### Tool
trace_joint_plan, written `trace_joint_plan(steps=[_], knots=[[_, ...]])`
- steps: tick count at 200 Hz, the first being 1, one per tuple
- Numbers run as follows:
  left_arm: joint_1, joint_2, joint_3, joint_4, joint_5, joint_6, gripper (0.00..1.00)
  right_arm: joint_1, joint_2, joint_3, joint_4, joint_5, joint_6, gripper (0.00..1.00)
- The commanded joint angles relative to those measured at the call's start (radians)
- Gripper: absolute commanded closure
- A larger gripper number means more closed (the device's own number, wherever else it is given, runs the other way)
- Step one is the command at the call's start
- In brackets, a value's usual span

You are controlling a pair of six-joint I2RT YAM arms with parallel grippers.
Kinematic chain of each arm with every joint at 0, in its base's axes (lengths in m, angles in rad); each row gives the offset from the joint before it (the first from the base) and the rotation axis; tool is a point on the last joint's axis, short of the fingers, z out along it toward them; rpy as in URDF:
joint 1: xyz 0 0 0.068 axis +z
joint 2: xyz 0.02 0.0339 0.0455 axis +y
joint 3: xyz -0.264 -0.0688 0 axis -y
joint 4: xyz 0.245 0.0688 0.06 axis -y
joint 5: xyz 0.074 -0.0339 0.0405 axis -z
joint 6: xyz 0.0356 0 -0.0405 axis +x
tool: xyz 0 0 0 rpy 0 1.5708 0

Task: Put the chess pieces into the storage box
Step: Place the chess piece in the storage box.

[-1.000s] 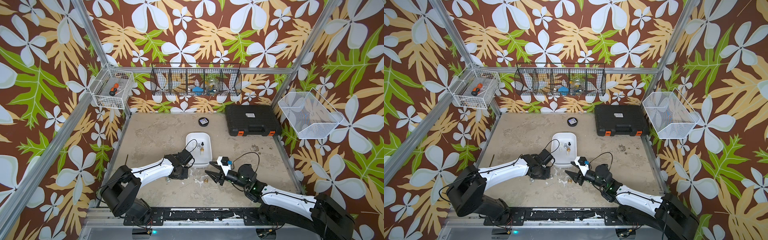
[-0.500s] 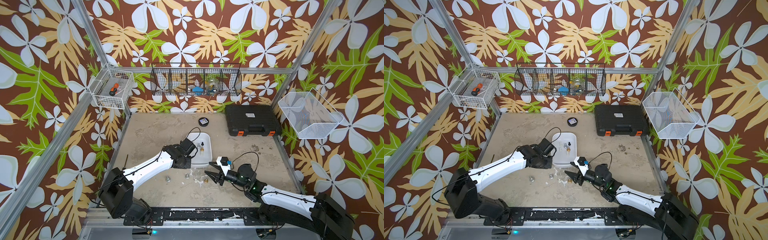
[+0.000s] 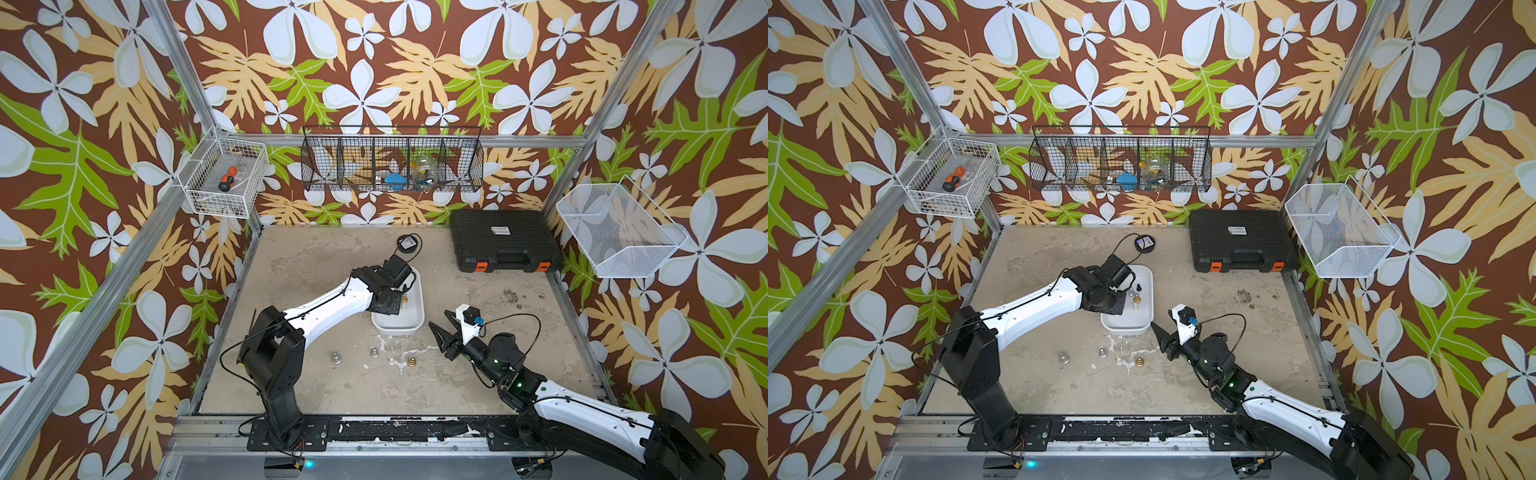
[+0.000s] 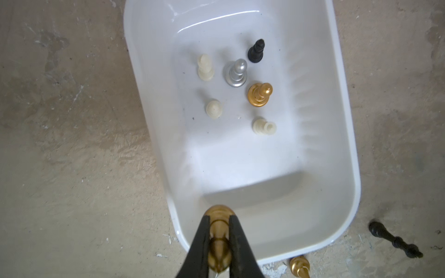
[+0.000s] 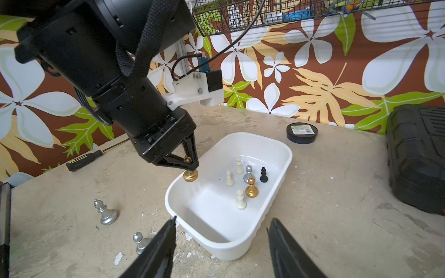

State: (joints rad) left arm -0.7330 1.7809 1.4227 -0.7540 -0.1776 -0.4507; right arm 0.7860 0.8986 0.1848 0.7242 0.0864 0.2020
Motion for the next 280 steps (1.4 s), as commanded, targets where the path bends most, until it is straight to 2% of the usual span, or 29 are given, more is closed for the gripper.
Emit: trace_joint_plan(steps=[1,84,280], knots=[[0.009,0.049,0.03,0.033,0.003,0.032,0.86,0.001,0.011,0.011,0.004,0.04,0.008,0.38],[0.02,0.204,0.121,0.052,0.001,0.045,0.86,0.0,-0.013,0.001,0.01,0.035,0.008,0.37],[0.007,0.16,-0.062,0.214,-0.057,-0.02,0.84,-0.001,-0.049,-0.016,0.02,0.029,0.005,0.37]])
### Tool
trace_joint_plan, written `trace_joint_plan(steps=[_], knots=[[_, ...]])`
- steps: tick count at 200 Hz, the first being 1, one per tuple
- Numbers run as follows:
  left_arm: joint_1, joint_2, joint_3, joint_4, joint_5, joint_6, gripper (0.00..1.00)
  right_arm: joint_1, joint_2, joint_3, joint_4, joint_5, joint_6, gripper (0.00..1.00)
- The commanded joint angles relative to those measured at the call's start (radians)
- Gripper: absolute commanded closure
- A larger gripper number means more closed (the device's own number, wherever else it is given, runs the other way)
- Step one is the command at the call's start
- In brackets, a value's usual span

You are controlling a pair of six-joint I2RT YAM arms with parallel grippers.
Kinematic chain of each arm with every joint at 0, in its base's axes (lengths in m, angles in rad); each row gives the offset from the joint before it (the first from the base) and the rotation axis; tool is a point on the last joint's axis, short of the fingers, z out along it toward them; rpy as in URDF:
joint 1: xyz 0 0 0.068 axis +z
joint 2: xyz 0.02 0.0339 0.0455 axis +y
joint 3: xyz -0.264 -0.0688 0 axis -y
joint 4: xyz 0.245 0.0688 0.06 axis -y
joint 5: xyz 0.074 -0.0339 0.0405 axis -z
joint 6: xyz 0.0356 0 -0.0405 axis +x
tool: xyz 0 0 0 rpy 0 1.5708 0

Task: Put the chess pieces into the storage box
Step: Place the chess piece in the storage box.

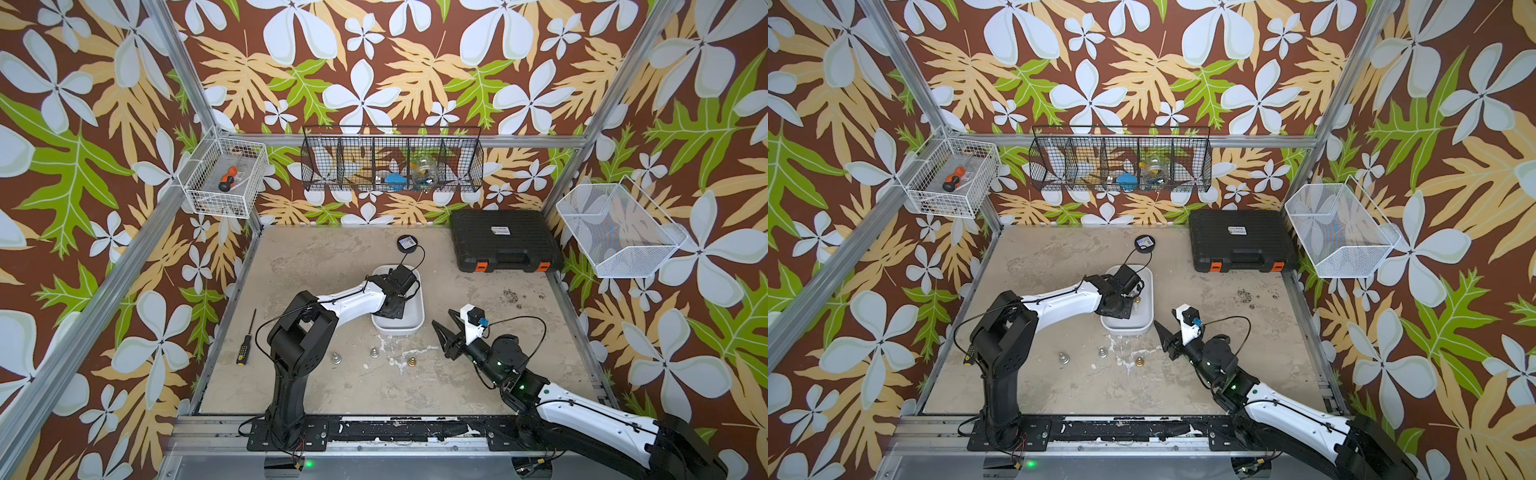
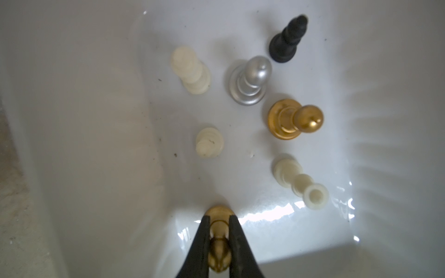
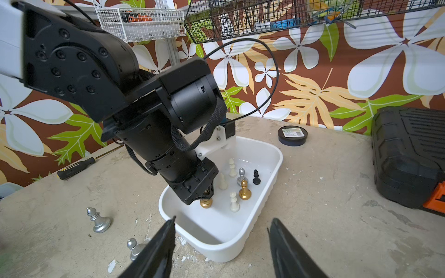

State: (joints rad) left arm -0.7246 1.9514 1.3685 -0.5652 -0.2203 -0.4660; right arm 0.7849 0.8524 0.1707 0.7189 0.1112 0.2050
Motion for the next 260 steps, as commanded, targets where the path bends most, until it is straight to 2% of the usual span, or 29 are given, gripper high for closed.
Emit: trace_joint_plan(steps=[1,116,152,197,230,260], knots=[[-0.001,-0.012,-0.009,0.026,-0.014,-0.005,0.84,0.0,-0.003,-0.002,0.025,0.005,0.002,0.37],[0.0,-0.039,-0.017,0.027,0.001,0.003,0.69,0.001,0.002,-0.002,0.028,0.003,0.0,0.37],[-0.005,-0.124,-0.015,0.021,0.01,-0.004,0.62,0.0,0.004,0.0,0.027,-0.001,0.001,0.36],[-0.006,-0.296,-0.057,0.007,0.019,-0.021,0.6,0.001,-0.012,-0.008,0.028,-0.007,-0.003,0.36],[0.017,-0.442,-0.152,-0.005,0.017,-0.059,0.58,0.0,-0.011,-0.009,0.035,-0.092,-0.008,0.36],[0.072,-0.549,-0.24,-0.066,0.018,-0.101,0.58,0.006,0.049,0.02,0.063,-0.288,-0.017,0.37]])
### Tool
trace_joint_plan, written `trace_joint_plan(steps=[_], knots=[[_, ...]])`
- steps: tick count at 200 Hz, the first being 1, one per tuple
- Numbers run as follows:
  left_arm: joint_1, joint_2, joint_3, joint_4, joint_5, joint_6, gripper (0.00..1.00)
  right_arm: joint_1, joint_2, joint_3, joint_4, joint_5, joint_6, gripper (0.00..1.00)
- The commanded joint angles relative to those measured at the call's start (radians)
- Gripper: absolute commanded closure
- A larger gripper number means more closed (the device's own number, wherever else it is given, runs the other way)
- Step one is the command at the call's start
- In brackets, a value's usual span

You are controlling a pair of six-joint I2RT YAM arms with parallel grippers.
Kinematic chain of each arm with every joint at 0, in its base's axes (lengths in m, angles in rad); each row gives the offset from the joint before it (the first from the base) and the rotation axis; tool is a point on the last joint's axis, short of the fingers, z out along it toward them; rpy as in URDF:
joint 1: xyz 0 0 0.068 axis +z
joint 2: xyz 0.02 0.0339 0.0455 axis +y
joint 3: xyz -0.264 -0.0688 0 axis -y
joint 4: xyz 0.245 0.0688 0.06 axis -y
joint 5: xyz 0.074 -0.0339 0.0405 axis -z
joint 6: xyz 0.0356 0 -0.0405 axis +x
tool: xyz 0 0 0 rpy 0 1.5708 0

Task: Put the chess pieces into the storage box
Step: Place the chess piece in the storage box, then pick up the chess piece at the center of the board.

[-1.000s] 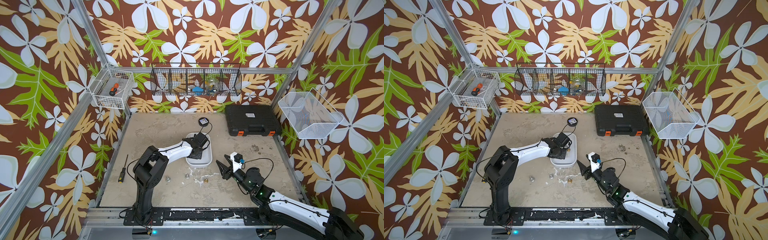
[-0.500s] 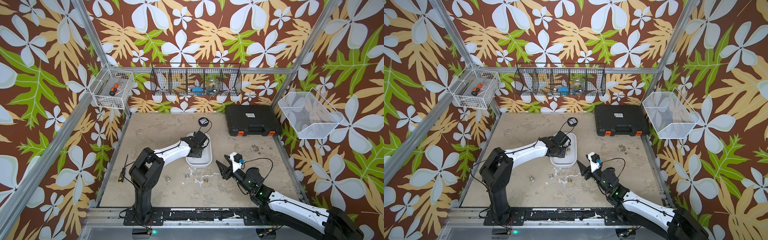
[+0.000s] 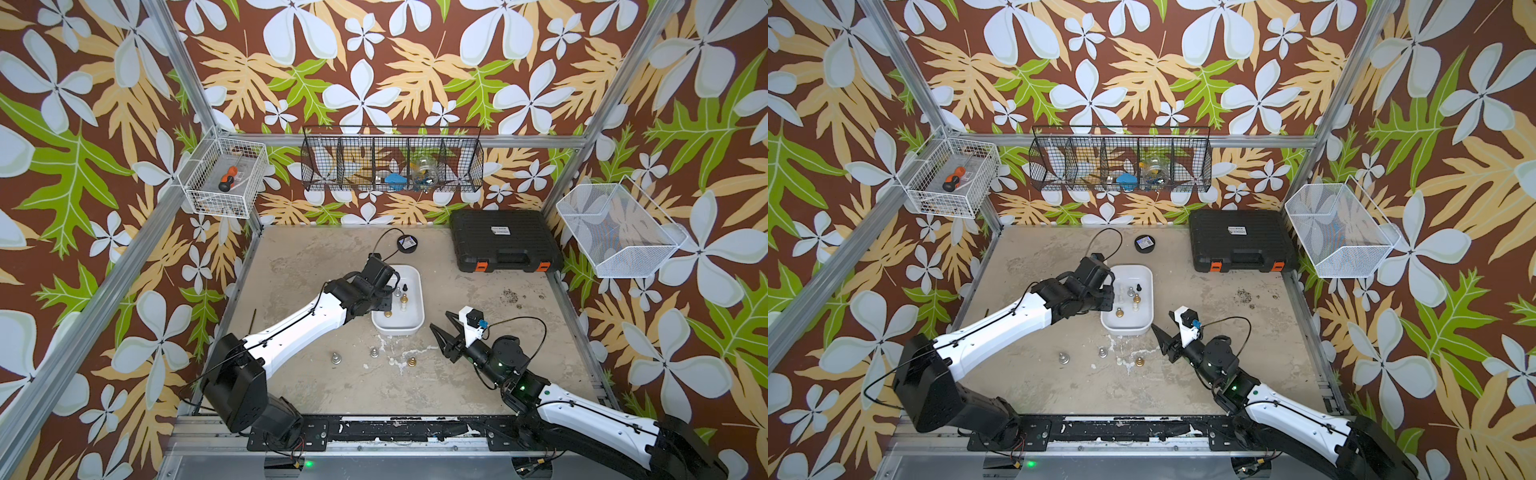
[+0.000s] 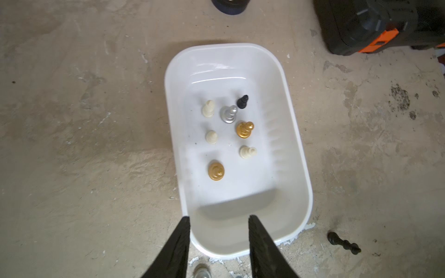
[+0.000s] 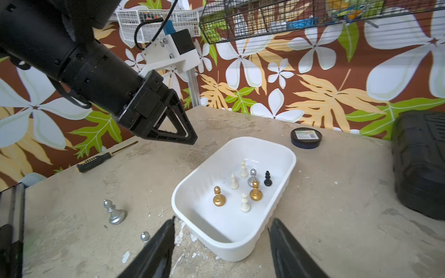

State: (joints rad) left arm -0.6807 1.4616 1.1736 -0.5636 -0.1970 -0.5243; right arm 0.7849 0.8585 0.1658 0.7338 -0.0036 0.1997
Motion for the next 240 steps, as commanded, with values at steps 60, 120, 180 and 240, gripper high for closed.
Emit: trace_joint_plan(steps=[60,120,180,240], knots=[[0.154,-0.215,-0.24,-0.172,0.039,-0.104,0.57,0.133,0.251,0.132,0.051,-0.271,-0.083,0.38],[0.207,-0.276,-0.362,-0.2,0.047,-0.158,0.57,0.178,0.392,0.186,0.076,-0.405,-0.103,0.38],[0.207,-0.288,-0.473,-0.16,0.116,-0.175,0.57,0.237,0.452,0.24,0.0,-0.347,-0.166,0.38],[0.207,-0.271,-0.495,-0.117,0.153,-0.158,0.65,0.238,0.45,0.251,-0.018,-0.304,-0.175,0.37]])
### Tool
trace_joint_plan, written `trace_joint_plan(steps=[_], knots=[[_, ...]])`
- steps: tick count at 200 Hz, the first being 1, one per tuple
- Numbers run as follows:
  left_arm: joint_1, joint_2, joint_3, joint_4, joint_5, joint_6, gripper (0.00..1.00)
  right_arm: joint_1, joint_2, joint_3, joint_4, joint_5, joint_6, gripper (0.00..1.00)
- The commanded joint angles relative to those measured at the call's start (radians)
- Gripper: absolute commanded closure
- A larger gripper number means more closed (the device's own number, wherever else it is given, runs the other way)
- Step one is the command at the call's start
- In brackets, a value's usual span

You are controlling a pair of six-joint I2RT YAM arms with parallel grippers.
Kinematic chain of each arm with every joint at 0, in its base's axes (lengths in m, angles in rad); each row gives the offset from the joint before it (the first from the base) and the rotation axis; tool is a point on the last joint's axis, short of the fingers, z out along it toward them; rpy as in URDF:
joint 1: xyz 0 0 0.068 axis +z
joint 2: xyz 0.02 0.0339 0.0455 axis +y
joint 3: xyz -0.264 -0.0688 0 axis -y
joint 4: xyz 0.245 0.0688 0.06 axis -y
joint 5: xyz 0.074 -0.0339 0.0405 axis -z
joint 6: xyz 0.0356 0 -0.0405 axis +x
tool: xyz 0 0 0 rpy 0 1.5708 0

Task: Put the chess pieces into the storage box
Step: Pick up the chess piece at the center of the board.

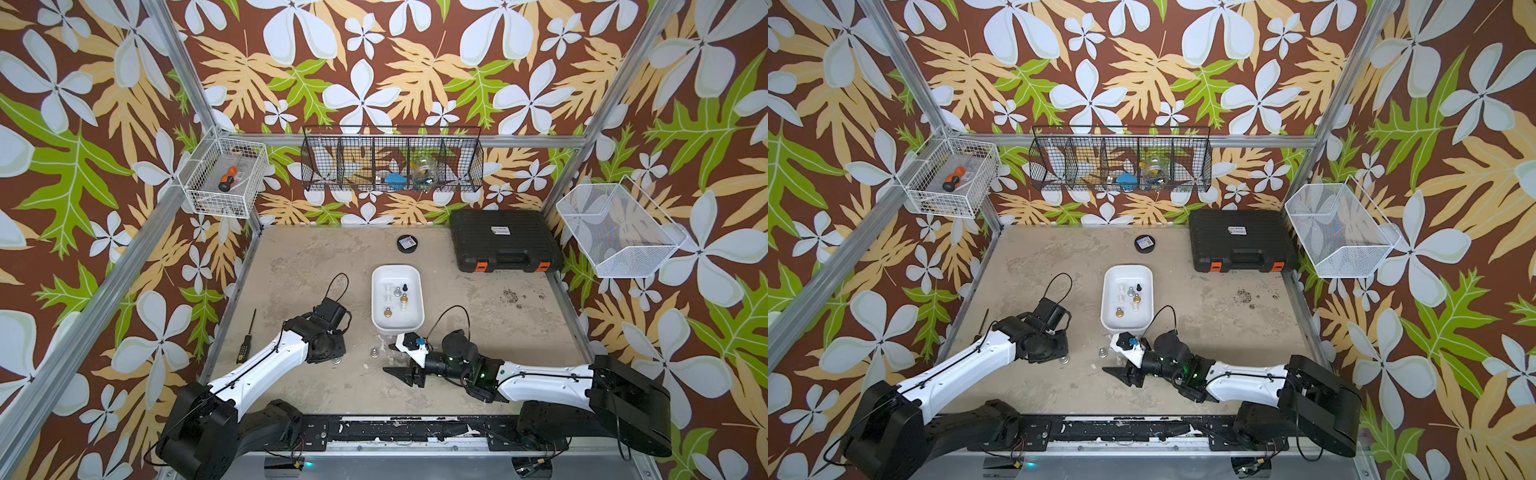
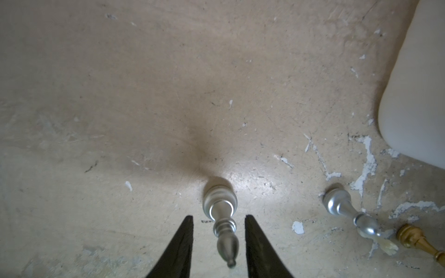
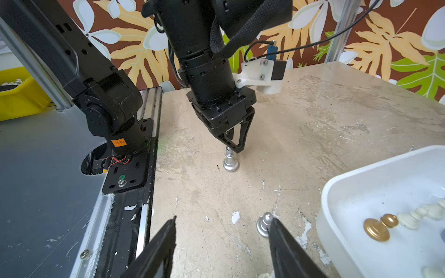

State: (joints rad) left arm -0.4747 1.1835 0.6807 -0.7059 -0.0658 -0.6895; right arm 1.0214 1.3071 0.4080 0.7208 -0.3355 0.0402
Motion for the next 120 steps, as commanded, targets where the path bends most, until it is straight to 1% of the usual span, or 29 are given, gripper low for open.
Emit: trace_joint_plan(steps=[1,35,79,120], knots=[[0.001,0.008,-0.002,0.026,0.022,0.008,0.65,0.002,0.001,0.009,-0.006,0.028,-0.016,0.37],[0.001,0.04,-0.001,0.034,0.033,0.021,0.71,0.001,-0.015,0.006,-0.012,0.05,-0.023,0.37],[-0.001,0.03,-0.002,0.03,0.032,0.021,0.77,0.002,-0.037,-0.002,-0.015,0.079,-0.03,0.37],[-0.008,0.045,-0.001,0.018,0.026,0.016,0.76,0.002,-0.05,-0.007,-0.015,0.089,-0.03,0.37]])
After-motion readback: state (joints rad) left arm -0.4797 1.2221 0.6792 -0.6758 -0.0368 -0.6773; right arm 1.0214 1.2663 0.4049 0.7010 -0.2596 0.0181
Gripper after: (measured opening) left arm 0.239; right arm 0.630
